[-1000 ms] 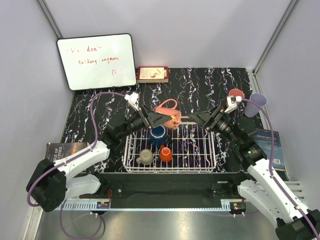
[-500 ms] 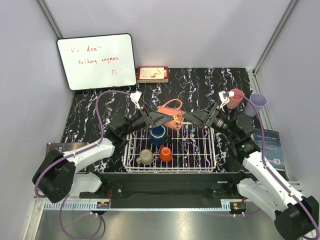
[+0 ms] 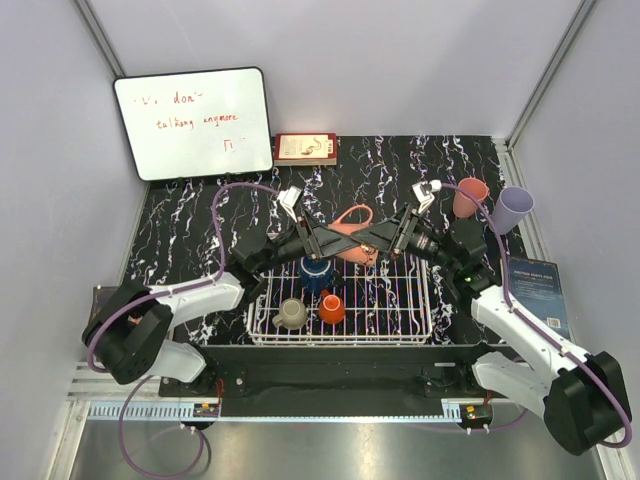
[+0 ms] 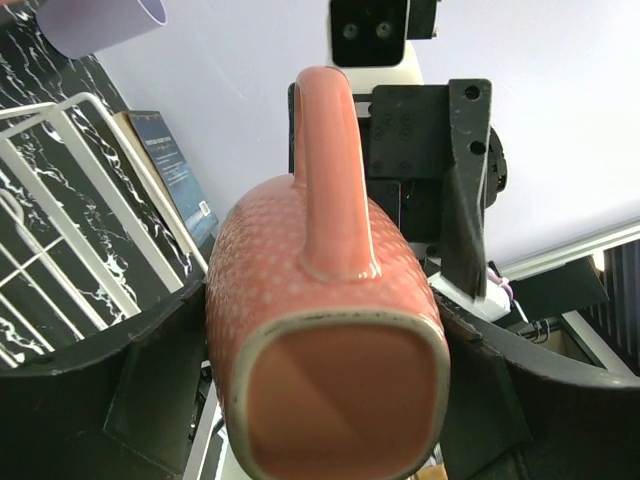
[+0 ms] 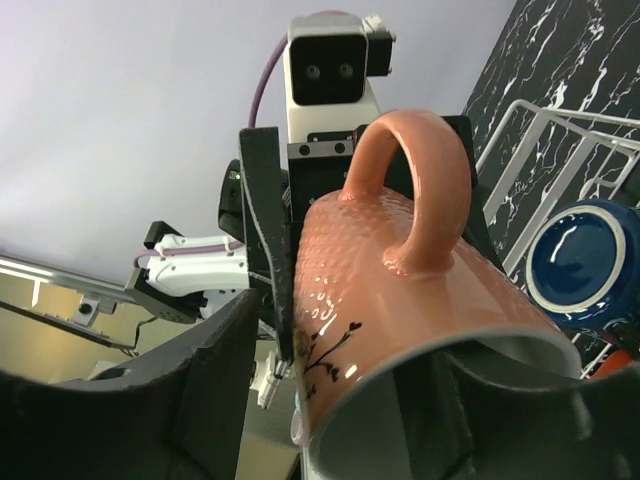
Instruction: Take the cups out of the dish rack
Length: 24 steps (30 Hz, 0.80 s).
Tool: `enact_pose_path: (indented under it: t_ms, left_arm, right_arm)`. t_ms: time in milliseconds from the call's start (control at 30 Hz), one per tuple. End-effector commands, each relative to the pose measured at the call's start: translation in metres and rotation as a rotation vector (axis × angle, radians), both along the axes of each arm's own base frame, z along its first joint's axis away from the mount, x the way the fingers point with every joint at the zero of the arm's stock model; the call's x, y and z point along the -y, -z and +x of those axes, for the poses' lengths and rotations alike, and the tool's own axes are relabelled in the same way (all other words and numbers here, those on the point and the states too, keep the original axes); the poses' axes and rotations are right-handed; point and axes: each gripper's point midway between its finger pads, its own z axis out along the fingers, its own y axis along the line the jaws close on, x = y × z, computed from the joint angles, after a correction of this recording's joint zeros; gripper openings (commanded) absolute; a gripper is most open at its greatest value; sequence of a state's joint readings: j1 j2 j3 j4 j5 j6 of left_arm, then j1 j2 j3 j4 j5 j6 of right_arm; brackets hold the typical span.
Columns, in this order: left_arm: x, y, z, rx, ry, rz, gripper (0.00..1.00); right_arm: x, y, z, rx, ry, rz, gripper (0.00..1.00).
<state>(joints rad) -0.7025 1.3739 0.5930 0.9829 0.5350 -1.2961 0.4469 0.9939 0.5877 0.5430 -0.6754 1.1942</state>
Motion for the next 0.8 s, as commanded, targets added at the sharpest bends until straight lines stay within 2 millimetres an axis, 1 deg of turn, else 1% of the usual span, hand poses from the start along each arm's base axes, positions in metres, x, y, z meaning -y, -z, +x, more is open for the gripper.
enact_pose_path:
  t_ms: [0, 133, 200, 233, 267, 300, 333, 400, 500, 533, 667, 700, 767]
  left_arm:
    - [0.005, -0.058, -0.018, 0.173, 0.072, -0.133, 0.0]
    - [0.006, -0.056, -0.018, 0.169, 0.075, -0.129, 0.0]
    - [0.006, -0.056, -0.018, 0.169, 0.078, -0.128, 0.0]
    - [0.007, -0.055, -0.018, 0.17, 0.08, -0.128, 0.0]
    - [0.007, -0.054, -0.018, 0.167, 0.081, -0.126, 0.0]
    - [0.007, -0.054, -0.019, 0.167, 0.083, -0.126, 0.0]
    - [0.007, -0.053, -0.019, 0.168, 0.084, -0.125, 0.0]
    - [0.006, -0.052, -0.02, 0.167, 0.085, -0.125, 0.0]
    - [0.005, -0.052, -0.021, 0.169, 0.087, -0.123, 0.0]
    - [0.004, -0.05, -0.022, 0.167, 0.087, -0.121, 0.0]
    - [0.003, -0.048, -0.024, 0.168, 0.087, -0.11, 0.0]
    - [0.002, -0.048, -0.025, 0.17, 0.087, -0.11, 0.0]
    - [0.001, -0.046, -0.027, 0.168, 0.088, -0.104, 0.0]
  right_arm:
    - [-0.008, -0.03, -0.012, 0.109, -0.052, 0.049, 0.55]
    - [-0.01, -0.028, -0.013, 0.106, -0.059, 0.044, 0.41]
    - [-0.01, -0.027, -0.012, 0.107, -0.052, 0.038, 0.41]
    - [-0.009, -0.028, -0.013, 0.111, -0.051, 0.039, 0.43]
    - [-0.009, -0.027, -0.012, 0.111, -0.047, 0.036, 0.5]
    - [-0.007, -0.029, -0.012, 0.115, -0.034, 0.041, 0.6]
    - [-0.007, -0.03, -0.012, 0.118, -0.03, 0.042, 0.68]
    - [-0.005, -0.034, -0.012, 0.134, -0.017, 0.049, 0.73]
    - [-0.001, -0.038, -0.01, 0.144, 0.02, 0.057, 0.75]
    - [-0.001, -0.039, -0.01, 0.15, 0.023, 0.056, 0.74]
    - [-0.002, -0.036, -0.008, 0.138, 0.02, 0.056, 0.6]
    - [-0.003, -0.034, -0.007, 0.131, 0.019, 0.057, 0.5]
    - [-0.004, -0.035, -0.009, 0.13, 0.008, 0.061, 0.42]
